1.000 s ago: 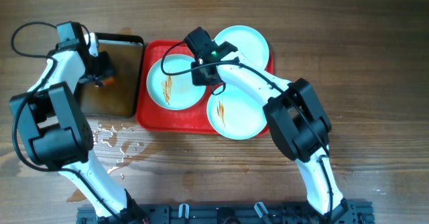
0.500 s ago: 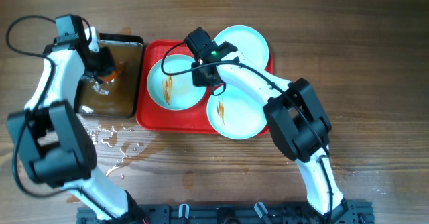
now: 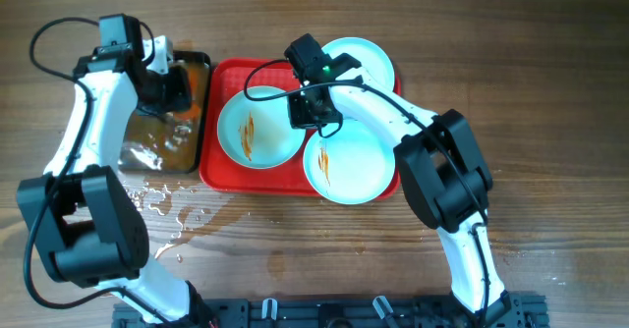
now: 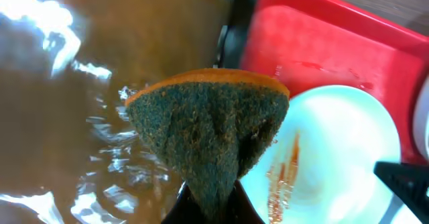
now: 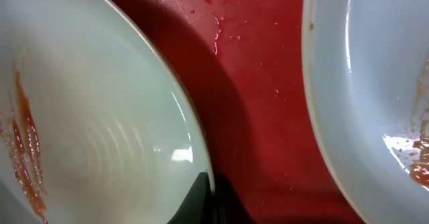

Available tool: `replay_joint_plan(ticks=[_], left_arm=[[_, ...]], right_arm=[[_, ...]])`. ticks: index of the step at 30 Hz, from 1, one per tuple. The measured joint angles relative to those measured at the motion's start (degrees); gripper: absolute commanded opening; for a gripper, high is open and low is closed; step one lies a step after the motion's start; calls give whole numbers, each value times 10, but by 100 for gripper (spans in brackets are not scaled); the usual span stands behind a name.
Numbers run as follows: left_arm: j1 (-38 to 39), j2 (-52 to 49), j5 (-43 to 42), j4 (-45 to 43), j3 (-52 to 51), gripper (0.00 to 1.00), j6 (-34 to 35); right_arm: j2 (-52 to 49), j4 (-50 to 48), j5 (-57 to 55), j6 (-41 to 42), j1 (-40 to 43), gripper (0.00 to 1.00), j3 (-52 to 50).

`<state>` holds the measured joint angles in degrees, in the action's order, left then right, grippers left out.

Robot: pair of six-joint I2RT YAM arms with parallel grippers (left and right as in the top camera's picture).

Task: Clean dirty plates on tray and stack at the side
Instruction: 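Move the sponge with the left gripper onto the left plate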

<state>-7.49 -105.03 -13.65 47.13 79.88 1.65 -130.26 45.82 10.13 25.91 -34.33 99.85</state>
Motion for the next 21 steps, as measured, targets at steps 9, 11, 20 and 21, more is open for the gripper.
replay_joint_plan(ticks=[9, 11, 20, 21], left_arm=[[58, 0, -37, -35, -22, 4, 9], [73, -1, -45, -67, -61, 4, 21], [126, -3, -69, -200, -216, 4, 68], [130, -2, -69, -204, -220, 4, 74]], right_arm=[[0, -3, 9, -7, 0, 4, 0], [0, -3, 10, -7, 0, 4, 0], [-2, -12, 15, -7, 0, 4, 0], [-2, -12, 15, -7, 0, 5, 0]])
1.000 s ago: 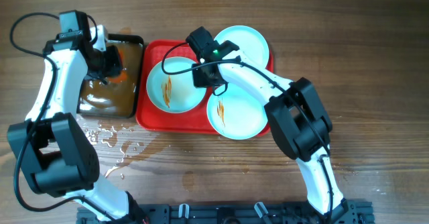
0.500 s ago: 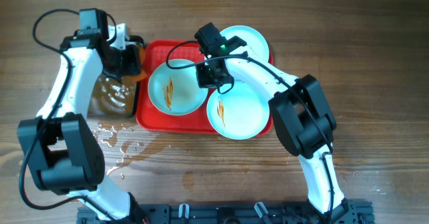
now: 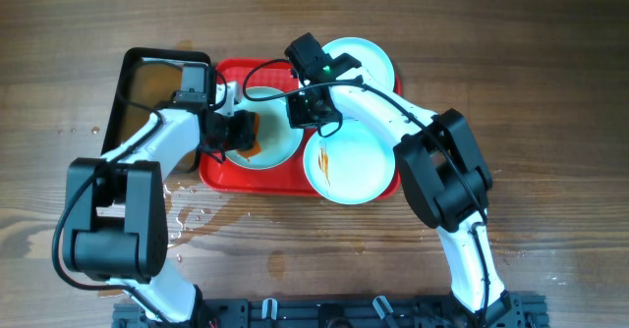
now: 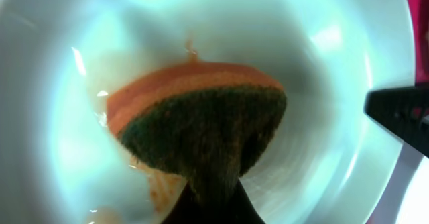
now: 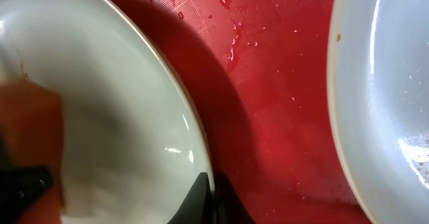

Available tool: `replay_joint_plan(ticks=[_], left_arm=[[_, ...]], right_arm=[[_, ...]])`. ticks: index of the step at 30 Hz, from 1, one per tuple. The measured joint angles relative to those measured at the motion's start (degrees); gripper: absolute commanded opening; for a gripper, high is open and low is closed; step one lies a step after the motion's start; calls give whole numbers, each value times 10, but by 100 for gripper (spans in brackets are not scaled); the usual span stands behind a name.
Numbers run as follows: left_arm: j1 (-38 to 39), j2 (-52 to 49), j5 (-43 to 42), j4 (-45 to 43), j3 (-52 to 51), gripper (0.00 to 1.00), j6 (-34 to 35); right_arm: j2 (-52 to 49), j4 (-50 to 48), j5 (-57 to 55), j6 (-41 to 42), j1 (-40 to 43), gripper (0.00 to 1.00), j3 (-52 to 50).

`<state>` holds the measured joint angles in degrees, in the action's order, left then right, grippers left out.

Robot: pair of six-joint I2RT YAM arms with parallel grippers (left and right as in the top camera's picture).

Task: Clean dirty plates on tray and stack at the side
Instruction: 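Move the sponge with the left gripper onto the left plate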

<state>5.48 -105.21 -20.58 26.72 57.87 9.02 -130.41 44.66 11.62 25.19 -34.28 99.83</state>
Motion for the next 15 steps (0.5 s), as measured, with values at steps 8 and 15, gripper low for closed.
replay_joint_plan(ticks=[8, 15], left_arm=[[33, 6, -37, -38, -24, 4, 50], [41, 7, 201, -124, -22, 4, 120]], right_arm=[[0, 0, 0, 0, 0, 4, 0], [0, 0, 2, 0, 0, 4, 0]])
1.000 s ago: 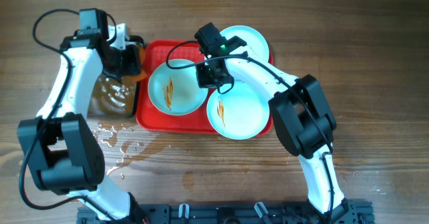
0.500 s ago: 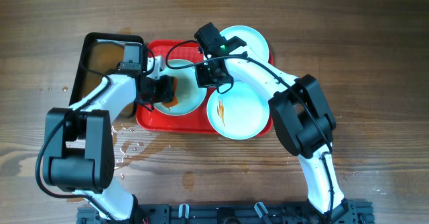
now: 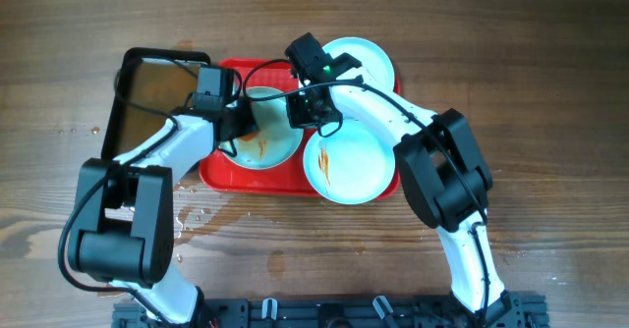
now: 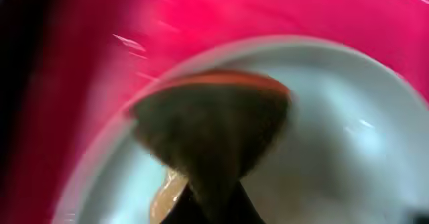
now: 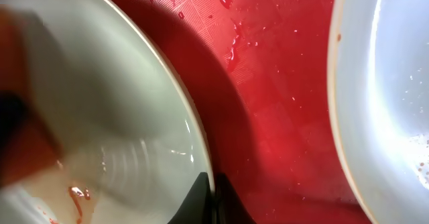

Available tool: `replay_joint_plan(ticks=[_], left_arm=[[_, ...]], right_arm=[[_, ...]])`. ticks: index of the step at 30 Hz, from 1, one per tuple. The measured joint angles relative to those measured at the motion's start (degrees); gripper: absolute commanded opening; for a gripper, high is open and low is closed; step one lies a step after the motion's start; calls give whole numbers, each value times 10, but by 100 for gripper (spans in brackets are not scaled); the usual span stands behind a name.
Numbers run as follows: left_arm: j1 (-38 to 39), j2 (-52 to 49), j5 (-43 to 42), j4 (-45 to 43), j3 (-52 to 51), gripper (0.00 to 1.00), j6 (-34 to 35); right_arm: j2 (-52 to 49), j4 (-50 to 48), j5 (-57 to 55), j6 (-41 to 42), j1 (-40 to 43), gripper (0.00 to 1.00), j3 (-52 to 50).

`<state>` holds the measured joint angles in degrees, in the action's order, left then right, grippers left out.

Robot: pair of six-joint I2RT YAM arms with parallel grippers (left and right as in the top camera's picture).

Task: Clean dirty plates on tray and stack at the side
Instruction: 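Move the sponge with the left gripper onto the left plate, then scrub the left plate with the sponge while the right gripper holds its rim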

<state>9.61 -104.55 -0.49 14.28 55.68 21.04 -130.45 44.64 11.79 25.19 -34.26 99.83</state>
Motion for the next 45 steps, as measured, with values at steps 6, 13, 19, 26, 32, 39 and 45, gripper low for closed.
replay_joint_plan(ticks=[6, 13, 19, 26, 32, 39, 45], left_arm=[[1, 8, 63, 92, 14, 4, 10], [-6, 15, -137, 160, 14, 4, 12], [-5, 5, -209, 92, -5, 4, 39], [3, 3, -127, 80, 3, 4, 87], [3, -2, -10, 8, 2, 4, 138], [20, -14, 1, -50, -4, 4, 33], [82, 3, -54, 94, 11, 4, -30]], right_arm=[[0, 0, 0, 0, 0, 5, 0], [0, 0, 0, 0, 0, 4, 0], [-1, -2, 24, 0, 7, 4, 0], [-10, -15, 90, -3, 28, 4, 0], [-11, -14, 99, -13, 30, 4, 0], [-11, -14, 105, -13, 29, 4, 0], [-11, -14, 108, -12, 30, 4, 0]])
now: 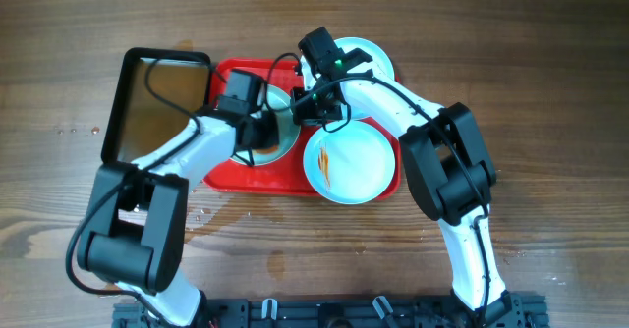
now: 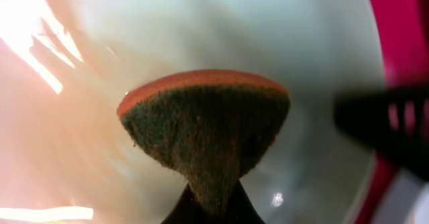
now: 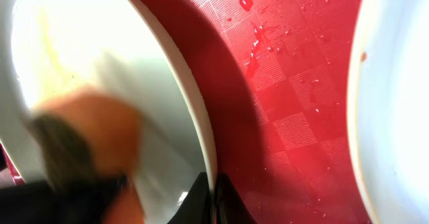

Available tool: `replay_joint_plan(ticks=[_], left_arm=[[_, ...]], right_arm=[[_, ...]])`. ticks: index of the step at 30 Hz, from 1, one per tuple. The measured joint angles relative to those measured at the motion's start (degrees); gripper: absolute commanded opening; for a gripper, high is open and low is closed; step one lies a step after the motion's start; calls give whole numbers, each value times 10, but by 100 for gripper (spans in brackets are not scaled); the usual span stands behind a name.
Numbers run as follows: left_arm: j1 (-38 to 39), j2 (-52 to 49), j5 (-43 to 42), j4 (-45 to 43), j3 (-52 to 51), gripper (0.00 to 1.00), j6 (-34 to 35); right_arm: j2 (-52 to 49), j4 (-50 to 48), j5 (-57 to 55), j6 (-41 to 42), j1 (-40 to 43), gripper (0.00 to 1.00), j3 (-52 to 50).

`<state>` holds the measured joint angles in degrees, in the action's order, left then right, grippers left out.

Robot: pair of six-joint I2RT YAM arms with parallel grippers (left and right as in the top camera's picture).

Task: Clean dirty plates on tray and stack at the side
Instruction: 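Scrub the left plate with the sponge while the right gripper holds its rim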

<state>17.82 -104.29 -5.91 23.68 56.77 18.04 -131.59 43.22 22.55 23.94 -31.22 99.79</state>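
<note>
The red tray (image 1: 224, 171) holds a pale plate (image 1: 276, 143) at its left. My left gripper (image 1: 257, 130) is over it, shut on an orange-and-green sponge (image 2: 204, 127) pressed into the plate's bowl (image 2: 301, 43). The right gripper (image 1: 313, 112) is shut on this plate's right rim (image 3: 206, 150); the blurred sponge (image 3: 80, 137) shows beyond it. A pale orange film lies on the plate's left part (image 2: 47, 117). A second plate (image 1: 349, 161) with red streaks sits front right on the tray. A third plate (image 1: 369, 58) lies behind it.
A black tub (image 1: 157, 102) of brown water stands left of the tray. Water drops lie on the wooden table (image 1: 197, 215) in front of the tub. The tray floor (image 3: 295, 83) is wet with red droplets.
The sponge in my left gripper has gone from the plate's far-left rim to the middle of its bowl. The right gripper, still on the rim, sits slightly farther back and right. The red smear is fainter.
My left gripper first held the sponge over the tub while the right one pinched the streaked left plate's rim. Then the sponge lay on the streaks, afterwards at the far-left rim, and now mid-bowl. The streaks have thinned to a pale film.
</note>
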Motion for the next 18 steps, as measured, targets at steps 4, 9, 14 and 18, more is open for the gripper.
replay_joint_plan(ticks=[4, 9, 14, 18], left_arm=[[20, 4, 39, 43, 5, 4, 7], [21, 3, 178, 21, 1, 4, 92], [-10, -19, 290, -100, -16, 4, 139], [-22, -33, 302, -150, -18, 4, 139]], right_arm=[[0, 0, 2, 0, 0, 4, 0], [0, 0, 2, 0, 0, 4, 0], [0, 0, 2, 0, 0, 4, 0], [0, -3, 10, 0, -2, 5, 0]])
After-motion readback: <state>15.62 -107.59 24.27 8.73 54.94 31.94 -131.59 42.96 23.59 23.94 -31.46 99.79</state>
